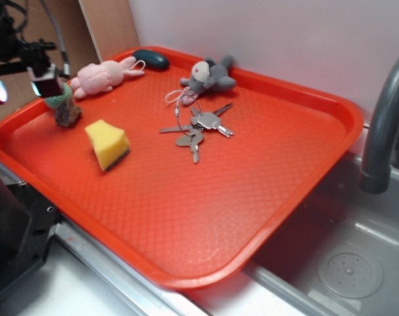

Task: Grab the rock.

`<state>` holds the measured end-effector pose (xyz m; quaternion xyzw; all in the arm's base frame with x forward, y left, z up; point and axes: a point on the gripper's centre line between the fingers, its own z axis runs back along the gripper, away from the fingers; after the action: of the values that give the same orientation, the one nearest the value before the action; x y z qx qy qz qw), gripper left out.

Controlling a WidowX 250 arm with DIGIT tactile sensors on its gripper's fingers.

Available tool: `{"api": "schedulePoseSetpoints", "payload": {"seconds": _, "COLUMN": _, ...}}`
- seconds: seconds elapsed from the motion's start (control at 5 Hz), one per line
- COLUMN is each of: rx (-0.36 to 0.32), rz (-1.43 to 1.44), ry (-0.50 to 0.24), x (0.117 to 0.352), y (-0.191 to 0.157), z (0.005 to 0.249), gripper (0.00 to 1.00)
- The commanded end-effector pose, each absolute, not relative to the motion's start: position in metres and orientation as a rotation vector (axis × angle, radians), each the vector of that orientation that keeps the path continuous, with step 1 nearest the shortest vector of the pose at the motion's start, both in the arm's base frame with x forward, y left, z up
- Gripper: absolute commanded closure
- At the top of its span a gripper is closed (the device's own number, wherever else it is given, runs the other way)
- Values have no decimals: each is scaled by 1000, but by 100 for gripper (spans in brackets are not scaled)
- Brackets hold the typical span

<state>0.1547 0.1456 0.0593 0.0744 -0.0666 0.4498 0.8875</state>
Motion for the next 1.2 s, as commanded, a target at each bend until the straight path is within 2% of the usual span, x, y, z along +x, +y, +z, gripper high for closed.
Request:
{"api": "schedulePoseSetpoints", "payload": {"seconds": 0.0, "rx": 141, "rz": 821, "ry": -209, "x": 171, "y": 133, "z": 63, "gripper": 0}}
{"api": "schedulePoseSetpoints", "payload": {"seconds": 0.6, "rx": 123, "rz": 825, "ry": -100, "x": 172, "y": 135, "z": 24, "gripper": 0}}
{"api": "schedulePoseSetpoints", "payload": {"seconds": 0.8, "rx": 125, "rz": 801, "ry": -92, "x": 174, "y": 134, "z": 29, "gripper": 100}}
{"api": "schedulePoseSetpoints", "payload": {"seconds": 1.0, "rx": 109, "rz": 589, "ry": -57, "x": 174, "y": 126, "z": 63, "gripper": 100}}
